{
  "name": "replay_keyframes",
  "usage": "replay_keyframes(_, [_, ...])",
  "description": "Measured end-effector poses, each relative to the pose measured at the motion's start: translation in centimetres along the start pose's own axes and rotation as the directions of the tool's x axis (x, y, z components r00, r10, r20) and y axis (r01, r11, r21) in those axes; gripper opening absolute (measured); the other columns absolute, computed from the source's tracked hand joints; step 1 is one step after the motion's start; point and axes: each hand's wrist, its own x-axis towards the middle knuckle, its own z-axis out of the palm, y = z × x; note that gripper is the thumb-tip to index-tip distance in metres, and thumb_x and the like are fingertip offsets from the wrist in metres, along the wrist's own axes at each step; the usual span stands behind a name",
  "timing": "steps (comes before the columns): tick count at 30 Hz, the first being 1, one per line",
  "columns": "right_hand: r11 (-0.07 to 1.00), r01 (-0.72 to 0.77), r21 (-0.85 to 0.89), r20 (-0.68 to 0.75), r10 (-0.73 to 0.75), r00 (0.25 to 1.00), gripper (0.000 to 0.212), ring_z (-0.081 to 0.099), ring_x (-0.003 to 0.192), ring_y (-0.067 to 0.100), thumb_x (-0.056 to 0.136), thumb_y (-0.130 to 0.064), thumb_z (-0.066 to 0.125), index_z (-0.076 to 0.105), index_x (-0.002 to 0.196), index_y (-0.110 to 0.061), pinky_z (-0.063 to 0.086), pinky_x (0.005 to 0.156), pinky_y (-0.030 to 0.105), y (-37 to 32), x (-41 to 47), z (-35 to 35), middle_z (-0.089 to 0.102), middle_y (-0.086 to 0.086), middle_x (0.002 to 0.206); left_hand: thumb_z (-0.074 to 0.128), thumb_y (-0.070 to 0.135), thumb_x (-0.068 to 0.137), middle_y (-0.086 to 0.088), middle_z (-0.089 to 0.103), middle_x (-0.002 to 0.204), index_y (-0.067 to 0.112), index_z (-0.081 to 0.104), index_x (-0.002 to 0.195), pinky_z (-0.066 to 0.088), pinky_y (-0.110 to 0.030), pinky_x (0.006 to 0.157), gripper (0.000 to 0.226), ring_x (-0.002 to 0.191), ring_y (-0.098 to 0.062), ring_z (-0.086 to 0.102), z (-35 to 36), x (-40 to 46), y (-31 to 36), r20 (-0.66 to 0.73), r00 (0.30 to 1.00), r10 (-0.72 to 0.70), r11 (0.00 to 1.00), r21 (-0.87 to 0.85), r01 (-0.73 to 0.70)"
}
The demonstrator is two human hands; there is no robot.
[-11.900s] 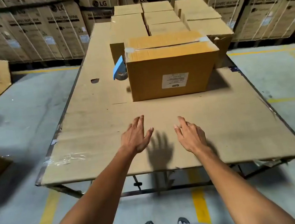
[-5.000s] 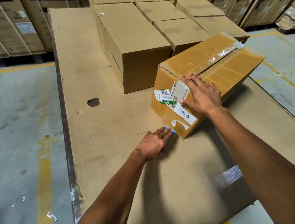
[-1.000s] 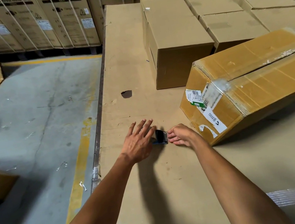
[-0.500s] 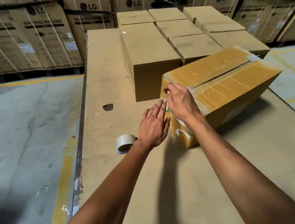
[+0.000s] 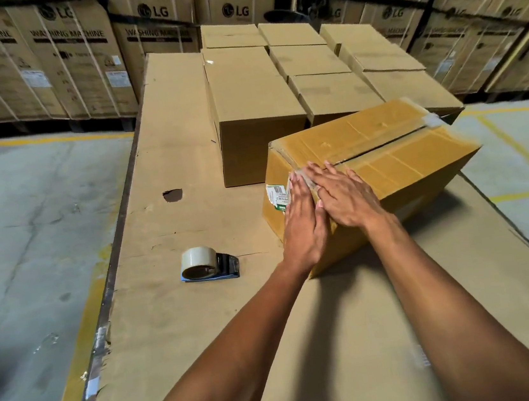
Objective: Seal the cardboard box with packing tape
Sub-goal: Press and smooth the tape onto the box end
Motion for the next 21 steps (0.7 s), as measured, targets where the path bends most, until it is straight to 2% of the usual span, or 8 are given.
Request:
replay_keyframes(4, [1.0,-0.016,-0.022,-0.018,0.016,1.0,0.063,0.005,0.164,0.016,0.108,-0.039,0.021,0.009,0.169,-0.031,0.005,0.133,0.05,-0.1,0.0,0.3,0.009,-0.015,0.174,0.022,0.046,0.117,0.006,-0.016,0.18,0.021,-0.009,0.173,0.003,-0.046,0.138,0.068,0.166,-0.007,-0.013,1.4,-0.8,-0.3,0.011,0.991,-0.136,0.988,-0.072,0.136])
replay_keyframes(8, [0.999,-0.047,-0.02,-0.021,0.047,0.999,0.079,-0.001,0.164,0.018,0.095,-0.053,0.006,0.007,0.17,-0.027,0.002,0.133,0.05,-0.4,-0.1,0.4,0.004,-0.012,0.176,0.021,0.049,0.118,0.003,-0.007,0.182,0.018,-0.005,0.173,0.01,-0.05,0.136,0.069,0.168,-0.01,-0.003,1.6,-1.6,-1.0,0.038,0.977,-0.21,0.977,-0.04,0.211])
replay_keyframes(10, [0.998,-0.063,-0.004,-0.017,0.063,0.998,0.081,-0.005,0.164,0.017,0.094,-0.054,0.005,0.002,0.17,-0.026,0.002,0.133,0.052,-0.5,-0.1,0.3,-0.001,-0.011,0.176,0.02,0.051,0.117,0.001,-0.004,0.182,0.018,-0.004,0.174,0.011,-0.05,0.136,0.07,0.168,-0.011,-0.001,1.5,-1.6,-1.1,0.034,0.97,-0.241,0.97,-0.014,0.242])
replay_keyframes(13, [1.0,0.007,-0.012,-0.035,-0.007,0.999,0.07,-0.01,0.163,0.016,0.103,-0.046,0.015,-0.006,0.168,-0.037,-0.002,0.132,0.055,-0.2,-0.3,0.0,-0.009,-0.014,0.176,0.016,0.057,0.115,0.006,-0.007,0.182,0.023,-0.004,0.174,0.003,-0.048,0.137,0.071,0.167,-0.007,-0.005,1.2,-0.9,-0.2,-0.047,0.968,-0.245,0.969,-0.037,0.244])
replay_keyframes(15, [0.998,0.062,-0.023,-0.039,-0.063,0.997,0.066,-0.01,0.163,0.014,0.105,-0.042,0.018,-0.001,0.168,-0.042,-0.006,0.132,0.054,-0.1,-0.5,0.0,-0.007,-0.019,0.175,0.015,0.055,0.115,0.011,-0.009,0.181,0.027,-0.005,0.174,0.0,-0.042,0.136,0.068,0.166,-0.003,-0.008,1.1,-0.1,0.5,-0.1,0.972,-0.21,0.975,-0.089,0.202])
replay_keyframes(18, [0.999,0.05,0.0,-0.027,-0.05,0.998,0.063,-0.003,0.164,0.011,0.106,-0.04,0.018,0.007,0.168,-0.043,-0.002,0.133,0.055,0.0,-0.3,0.1,0.002,-0.023,0.174,0.015,0.048,0.117,0.012,-0.01,0.181,0.028,-0.005,0.173,0.001,-0.045,0.137,0.063,0.166,-0.001,-0.008,1.4,0.4,0.5,-0.081,0.981,-0.178,0.979,-0.119,0.168])
replay_keyframes(21, [1.0,0.02,0.002,-0.038,-0.02,0.999,0.067,-0.001,0.164,0.011,0.102,-0.045,0.012,0.007,0.169,-0.038,0.0,0.133,0.054,-0.2,-0.1,0.5,0.004,-0.022,0.173,0.014,0.053,0.115,0.01,-0.008,0.182,0.026,-0.007,0.173,0.006,-0.048,0.137,0.067,0.167,-0.005,-0.005,2.1,-0.2,-0.4,-0.054,0.971,-0.233,0.965,-0.135,0.224])
